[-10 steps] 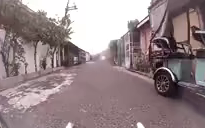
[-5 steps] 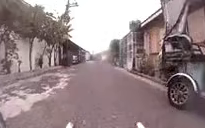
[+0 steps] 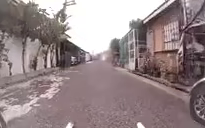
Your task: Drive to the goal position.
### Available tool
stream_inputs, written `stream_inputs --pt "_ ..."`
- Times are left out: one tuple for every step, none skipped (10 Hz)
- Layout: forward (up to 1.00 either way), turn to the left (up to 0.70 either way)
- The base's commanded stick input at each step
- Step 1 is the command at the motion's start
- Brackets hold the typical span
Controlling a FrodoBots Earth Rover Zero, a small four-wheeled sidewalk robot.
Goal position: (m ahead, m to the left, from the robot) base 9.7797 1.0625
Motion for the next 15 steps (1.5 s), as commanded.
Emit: stream_inputs --pt "1.0 0.0" --pt "1.0 0.0" --pt "1.0 0.0" --pt "1.0 0.0" --pt "1.0 0.0" --pt "1.0 0.0" --pt "1.0 0.0" --pt "1.0 0.0" --pt "1.0 0.0" --pt "1.0 0.03" --pt "1.0 0.16" --pt "1.0 0.26" --pt "1.0 0.36" --pt "1.0 0.11" --pt "1.0 0.02"
